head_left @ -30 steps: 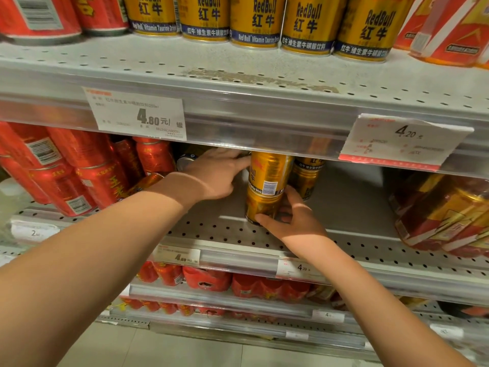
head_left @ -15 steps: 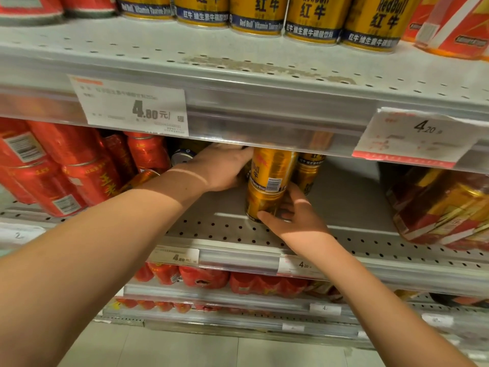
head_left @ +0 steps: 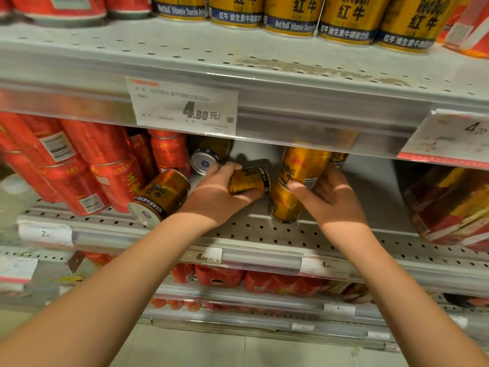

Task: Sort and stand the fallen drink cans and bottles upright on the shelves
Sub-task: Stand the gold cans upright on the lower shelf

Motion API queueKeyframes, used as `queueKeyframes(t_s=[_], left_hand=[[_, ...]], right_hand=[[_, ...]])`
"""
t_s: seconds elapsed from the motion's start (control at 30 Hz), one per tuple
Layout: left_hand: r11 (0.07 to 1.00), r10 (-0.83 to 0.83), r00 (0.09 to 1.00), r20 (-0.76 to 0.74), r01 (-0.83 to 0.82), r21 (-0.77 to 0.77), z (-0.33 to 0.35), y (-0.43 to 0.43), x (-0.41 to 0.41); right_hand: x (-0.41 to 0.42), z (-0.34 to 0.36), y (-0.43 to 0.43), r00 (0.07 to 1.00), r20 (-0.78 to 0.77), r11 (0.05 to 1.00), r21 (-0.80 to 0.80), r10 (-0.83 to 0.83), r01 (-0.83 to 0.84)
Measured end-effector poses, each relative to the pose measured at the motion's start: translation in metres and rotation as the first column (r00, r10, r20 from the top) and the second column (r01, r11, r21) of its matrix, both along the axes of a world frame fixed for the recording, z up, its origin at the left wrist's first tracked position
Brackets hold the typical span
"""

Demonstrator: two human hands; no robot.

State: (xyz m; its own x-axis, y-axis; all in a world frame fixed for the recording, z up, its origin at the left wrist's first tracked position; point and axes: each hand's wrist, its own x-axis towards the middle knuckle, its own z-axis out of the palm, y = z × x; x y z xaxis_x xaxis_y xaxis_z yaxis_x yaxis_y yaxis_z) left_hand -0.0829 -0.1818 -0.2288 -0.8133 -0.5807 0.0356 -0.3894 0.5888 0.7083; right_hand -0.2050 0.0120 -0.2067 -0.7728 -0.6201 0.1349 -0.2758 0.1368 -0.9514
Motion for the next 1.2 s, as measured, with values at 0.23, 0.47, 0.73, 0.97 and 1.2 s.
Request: queueKeyframes(t_s=[0.23, 0.47, 0.73, 0.97, 1.2], left_hand=[[0.999, -0.009, 0.994, -0.106, 0.015, 0.05, -0.012, -0.003, 0.012], [0.997, 0.012, 0.992, -0.127, -0.001, 0.083, -0.012, -0.002, 0.014], [0.999, -0.016, 0.997, -0.077, 0.019, 0.042, -0.011, 0.0, 0.015], [0.993, -0.116, 0.993, -0.015, 0.116, 0.005, -0.008, 0.003, 0.015], [0.987, 0.009, 0.982, -0.186, 0.021, 0.158, 0.009, 0.019, 0.011]], right_hand=[[-0.006, 0.001, 0.009, 1.0, 0.007, 1.0, 0.013, 0.027, -0.027], [-0.007, -0.008, 0.011, 0.997, -0.01, 0.994, 0.09, 0.071, -0.07], [-0.011, -0.021, 0.01, 0.999, -0.044, 0.983, 0.184, 0.022, -0.014], [-0.034, -0.024, 0.035, 0.995, -0.041, 0.967, 0.236, -0.086, 0.093], [-0.056, -0.028, 0.057, 0.989, -0.011, 0.971, 0.191, -0.147, 0.146]])
